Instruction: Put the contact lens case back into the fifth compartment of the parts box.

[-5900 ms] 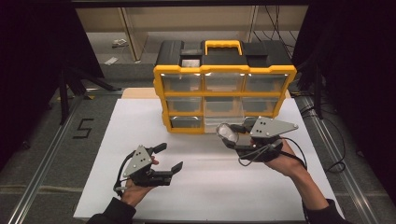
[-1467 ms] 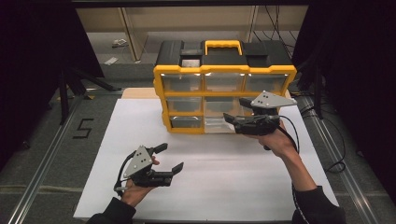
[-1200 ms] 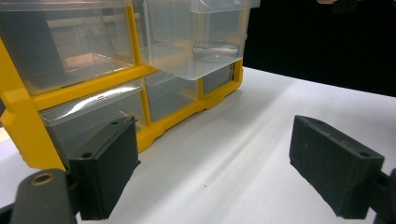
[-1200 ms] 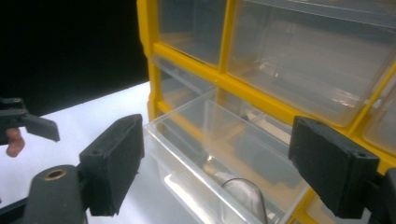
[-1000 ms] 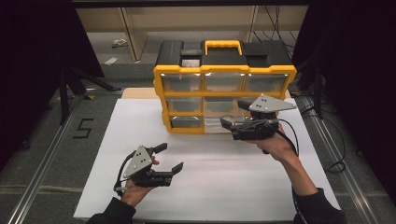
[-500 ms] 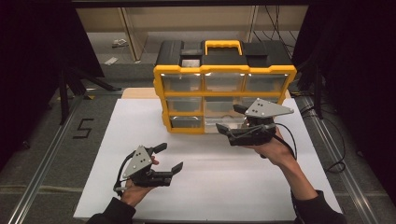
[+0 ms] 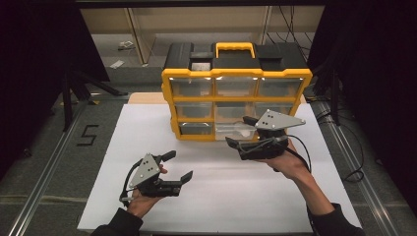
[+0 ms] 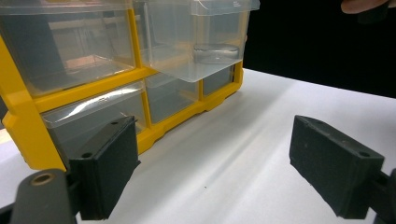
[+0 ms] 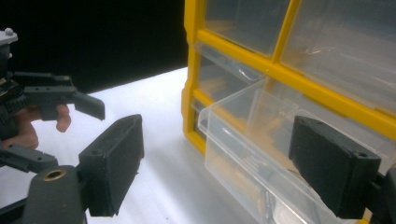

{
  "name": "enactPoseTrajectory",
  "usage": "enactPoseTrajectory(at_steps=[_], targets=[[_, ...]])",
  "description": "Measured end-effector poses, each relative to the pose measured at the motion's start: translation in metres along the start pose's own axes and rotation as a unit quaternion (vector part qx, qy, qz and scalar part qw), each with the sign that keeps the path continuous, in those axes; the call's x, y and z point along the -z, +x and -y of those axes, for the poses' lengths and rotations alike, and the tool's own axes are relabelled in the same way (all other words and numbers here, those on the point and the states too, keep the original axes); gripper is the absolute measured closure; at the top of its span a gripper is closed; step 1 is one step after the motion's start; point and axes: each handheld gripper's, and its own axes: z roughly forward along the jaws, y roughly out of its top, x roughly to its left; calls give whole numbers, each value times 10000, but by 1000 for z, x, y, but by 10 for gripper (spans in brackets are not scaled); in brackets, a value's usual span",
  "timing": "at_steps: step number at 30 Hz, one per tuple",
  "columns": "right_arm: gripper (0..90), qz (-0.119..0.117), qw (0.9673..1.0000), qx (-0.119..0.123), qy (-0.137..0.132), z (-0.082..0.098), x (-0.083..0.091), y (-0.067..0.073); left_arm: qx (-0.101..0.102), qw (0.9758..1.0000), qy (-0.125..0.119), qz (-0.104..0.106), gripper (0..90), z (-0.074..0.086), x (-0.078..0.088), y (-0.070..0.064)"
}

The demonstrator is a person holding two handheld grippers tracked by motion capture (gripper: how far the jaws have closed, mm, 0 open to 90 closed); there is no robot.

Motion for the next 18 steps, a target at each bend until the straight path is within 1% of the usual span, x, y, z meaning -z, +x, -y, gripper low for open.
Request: enactPoseTrajectory(at_steps=[6,9,13,18], targets=[[189,-23,10000,20,67,4,-2,4,-2,10000,0,0,152,0,0,0],[190,-73,9999,13,97,6,-2,5,9,10000,-12,1,152,0,0,0],[190,-149,9997,94,168,8,-3,9,7,10000,-16,2,152,0,0,0],[190,-218,9995,112,211,10,-4,14,7,10000,-20,-1,152,0,0,0]])
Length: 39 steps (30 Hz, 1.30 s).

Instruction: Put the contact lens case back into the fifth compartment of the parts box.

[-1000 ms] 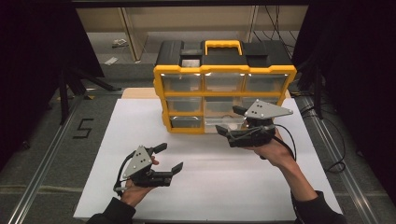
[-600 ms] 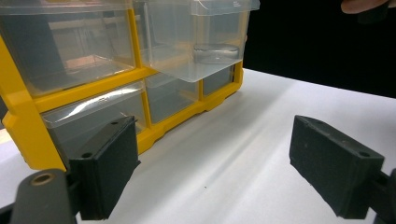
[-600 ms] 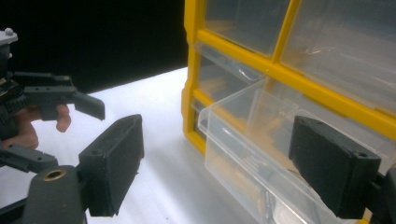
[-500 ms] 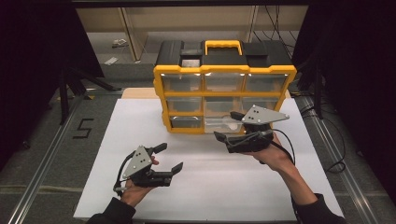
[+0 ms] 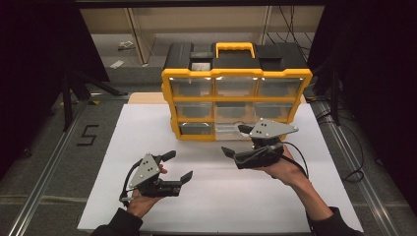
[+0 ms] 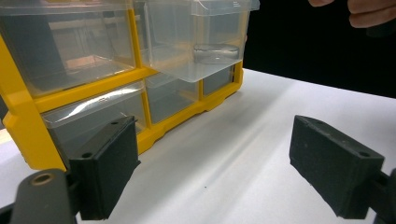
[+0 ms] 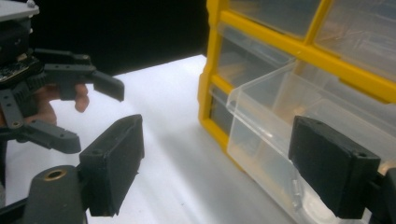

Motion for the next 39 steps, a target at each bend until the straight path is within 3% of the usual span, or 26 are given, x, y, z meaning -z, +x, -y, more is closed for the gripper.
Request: enactPoseTrajectory(at_steps=[24,39], targets=[[202,-229,9986,-171,440,26,-16,7,1,10000,25,-20,152,0,-1,1],[203,-269,9976,-247,583,36,-21,7,-1,10000,41,-3,152,0,-2,1]])
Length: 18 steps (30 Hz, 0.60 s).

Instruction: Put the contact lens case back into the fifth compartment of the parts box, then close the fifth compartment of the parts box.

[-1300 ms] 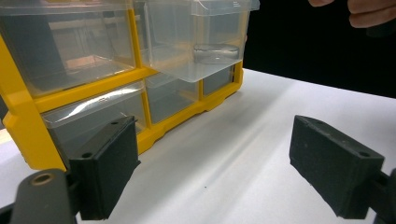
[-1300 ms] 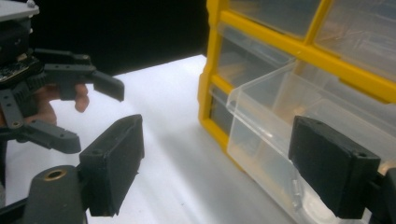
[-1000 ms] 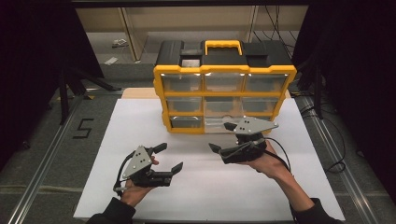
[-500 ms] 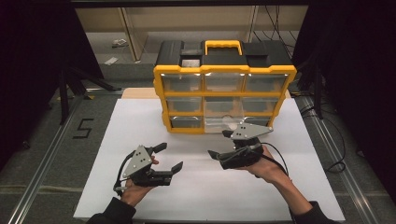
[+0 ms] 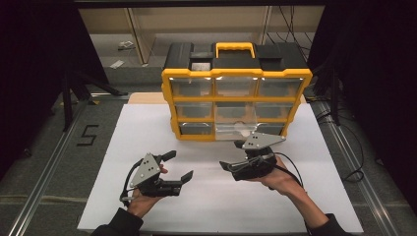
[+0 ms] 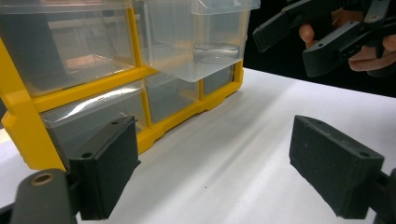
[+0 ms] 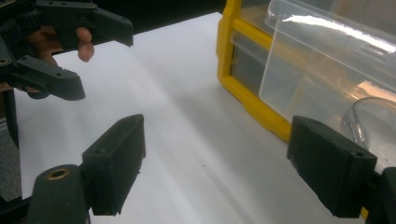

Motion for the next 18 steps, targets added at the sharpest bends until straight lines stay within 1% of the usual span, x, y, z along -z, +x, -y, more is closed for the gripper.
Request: enactPoseTrajectory(at_steps=[3,8,11,14,18], targets=[[204,-7,10000,-41,33,2,-2,0,16,10000,-13,6,152,0,0,0],[206,-2,9999,-33,104,6,-5,0,-2,10000,-6,20,152,0,0,-1],[214,35,9999,-44,119,7,-5,-2,-5,10000,-4,18,152,0,0,-1],[236,88,9999,-41,135,8,-4,-4,-2,10000,1,14,152,0,-1,0],[292,186,9997,-30,159,9,-4,-6,-9,10000,4,20,152,0,-1,-1]])
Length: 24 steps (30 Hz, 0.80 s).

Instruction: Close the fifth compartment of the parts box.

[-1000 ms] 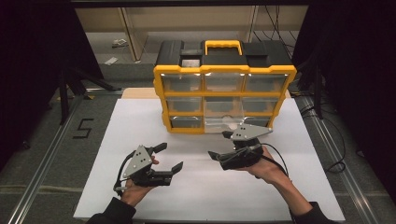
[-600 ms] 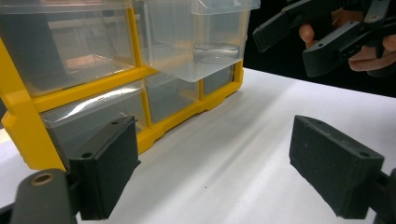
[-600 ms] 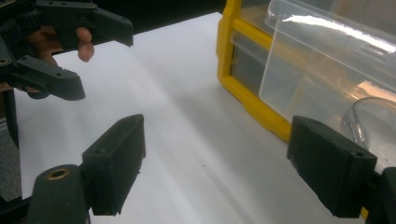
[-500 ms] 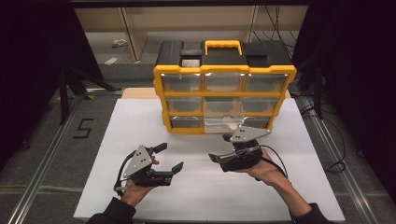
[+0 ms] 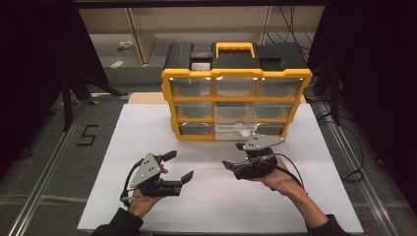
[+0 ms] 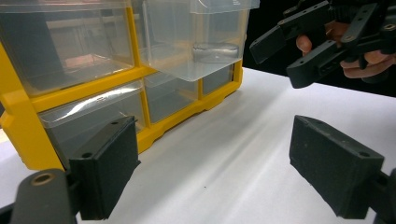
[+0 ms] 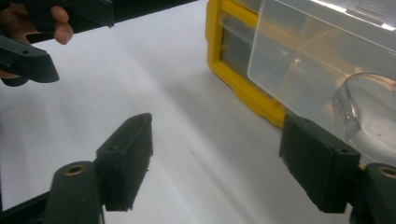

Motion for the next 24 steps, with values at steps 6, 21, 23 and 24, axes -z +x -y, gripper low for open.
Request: enactPoseTrajectory(at_steps=[6,21,23,24], targets=[[418,54,10000,29,-21,1,0,-2,-34,10000,-15,22,154,-1,1,-1],[709,535,9983,75,-216,2,2,-10,-58,10000,33,36,156,0,-1,-2],[738,585,9980,68,-244,2,2,-12,-58,10000,39,39,156,0,-2,-2],[748,590,9979,74,-249,2,2,-13,-53,10000,36,38,156,0,-2,-2]])
